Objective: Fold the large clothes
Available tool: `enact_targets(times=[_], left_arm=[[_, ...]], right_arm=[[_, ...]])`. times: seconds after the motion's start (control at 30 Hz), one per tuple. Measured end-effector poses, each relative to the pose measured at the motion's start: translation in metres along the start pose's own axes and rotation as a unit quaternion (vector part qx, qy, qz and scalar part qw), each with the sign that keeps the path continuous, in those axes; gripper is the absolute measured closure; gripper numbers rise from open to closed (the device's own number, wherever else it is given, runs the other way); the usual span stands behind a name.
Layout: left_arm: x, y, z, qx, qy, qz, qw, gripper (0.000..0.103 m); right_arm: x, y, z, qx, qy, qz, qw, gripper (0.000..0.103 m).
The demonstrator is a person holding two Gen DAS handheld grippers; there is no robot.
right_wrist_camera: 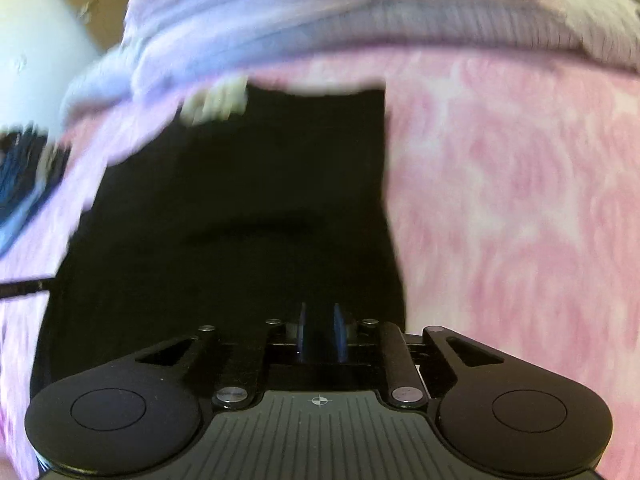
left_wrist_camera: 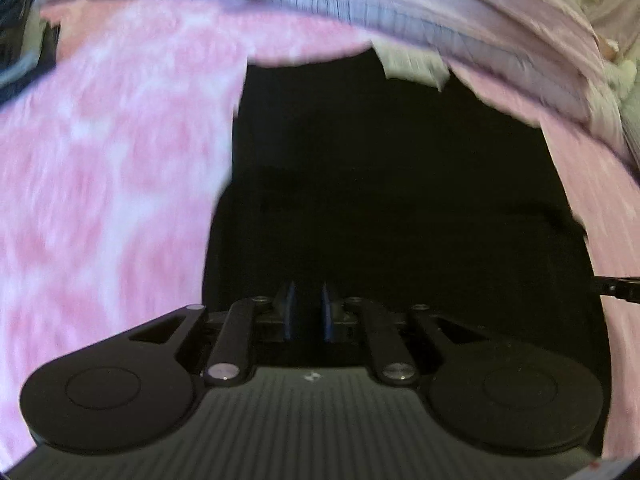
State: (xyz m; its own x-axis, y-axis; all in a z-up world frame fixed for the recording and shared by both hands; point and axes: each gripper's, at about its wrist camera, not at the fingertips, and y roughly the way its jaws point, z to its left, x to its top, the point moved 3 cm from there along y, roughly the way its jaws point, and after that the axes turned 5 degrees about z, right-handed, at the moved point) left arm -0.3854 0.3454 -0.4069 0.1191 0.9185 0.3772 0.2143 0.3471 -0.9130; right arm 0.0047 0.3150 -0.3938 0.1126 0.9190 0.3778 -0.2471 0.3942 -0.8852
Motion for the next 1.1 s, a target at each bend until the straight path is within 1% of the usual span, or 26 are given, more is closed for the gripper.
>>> enact_targets(times=[0.07,0.13,0.17,0.23,0.3,0.37,0.4,0.43,0.5,0.53,0.57,0.6,0.67,0.73,0.83,0.93,0.97,1.03,1.1], left_arm=[[-0.034,-0.01,0.0,0.0,0.001,0.03,0.9995,0.093],[-0.07,-0.02,0.003,0.016,-0.001,0.059,0.9981,0.093],[-0.087,-0.028,0.005,0.021,-0.008,0.067,0.9975,0.093],[-0.113,-0.043,0.007,0.023,-0.026,0.084,0.9958,0.093],[-0.13,-0.057,0.007,0.028,-0.041,0.091,0.9946,0.092],[-0.141,-0.061,0.009,0.033,-0.059,0.124,0.99,0.092],[-0.144,-0.066,0.011,0.027,-0.072,0.126,0.9891,0.092],[-0.145,-0.071,0.014,0.015,-0.088,0.121,0.9886,0.091],[-0.144,-0.077,0.022,-0.024,-0.137,0.113,0.9838,0.085],[-0.143,-0.078,0.027,-0.042,-0.163,0.106,0.9801,0.08],[-0.141,-0.077,0.032,-0.051,-0.185,0.097,0.9766,0.077],[-0.14,-0.075,0.036,-0.054,-0.198,0.092,0.9744,0.077],[-0.14,-0.067,0.044,-0.07,-0.231,0.089,0.9664,0.077],[-0.145,-0.059,0.05,-0.088,-0.258,0.091,0.9579,0.077],[-0.151,-0.05,0.048,-0.122,-0.274,0.091,0.9497,0.077],[-0.155,-0.039,0.049,-0.138,-0.281,0.086,0.9458,0.077],[-0.154,-0.036,0.051,-0.145,-0.289,0.082,0.9427,0.077],[-0.146,-0.03,0.055,-0.166,-0.301,0.074,0.9361,0.076],[-0.135,-0.022,0.057,-0.184,-0.296,0.062,0.9353,0.076]], right_arm=[[-0.034,-0.004,0.008,-0.011,-0.032,0.033,0.999,0.091],[-0.068,-0.019,0.015,-0.017,-0.053,0.033,0.998,0.091],[-0.086,-0.028,0.018,-0.016,-0.057,0.044,0.997,0.09],[-0.11,-0.042,0.02,-0.005,-0.049,0.063,0.997,0.088],[-0.132,-0.051,0.019,0.0,-0.035,0.108,0.994,0.086],[-0.15,-0.057,0.015,0.005,-0.021,0.148,0.989,0.084],[-0.155,-0.06,0.013,0.008,-0.011,0.155,0.988,0.084],[-0.157,-0.065,0.01,0.016,0.004,0.155,0.988,0.083],[-0.157,-0.072,0.001,0.049,0.051,0.144,0.987,0.074],[-0.156,-0.073,-0.004,0.067,0.079,0.137,0.985,0.057],[-0.155,-0.074,-0.011,0.085,0.109,0.127,0.982,0.046],[-0.154,-0.073,-0.016,0.099,0.132,0.115,0.979,0.045],[-0.154,-0.067,-0.026,0.127,0.168,0.102,0.972,0.045],[-0.156,-0.06,-0.033,0.14,0.191,0.099,0.966,0.045],[-0.16,-0.052,-0.037,0.161,0.198,0.093,0.963,0.045],[-0.167,-0.043,-0.034,0.175,0.187,0.085,0.963,0.046],[-0.167,-0.039,-0.032,0.182,0.186,0.082,0.962,0.046],[-0.162,-0.033,-0.036,0.194,0.189,0.074,0.96,0.046],[-0.153,-0.026,-0.034,0.213,0.197,0.062,0.955,0.046]])
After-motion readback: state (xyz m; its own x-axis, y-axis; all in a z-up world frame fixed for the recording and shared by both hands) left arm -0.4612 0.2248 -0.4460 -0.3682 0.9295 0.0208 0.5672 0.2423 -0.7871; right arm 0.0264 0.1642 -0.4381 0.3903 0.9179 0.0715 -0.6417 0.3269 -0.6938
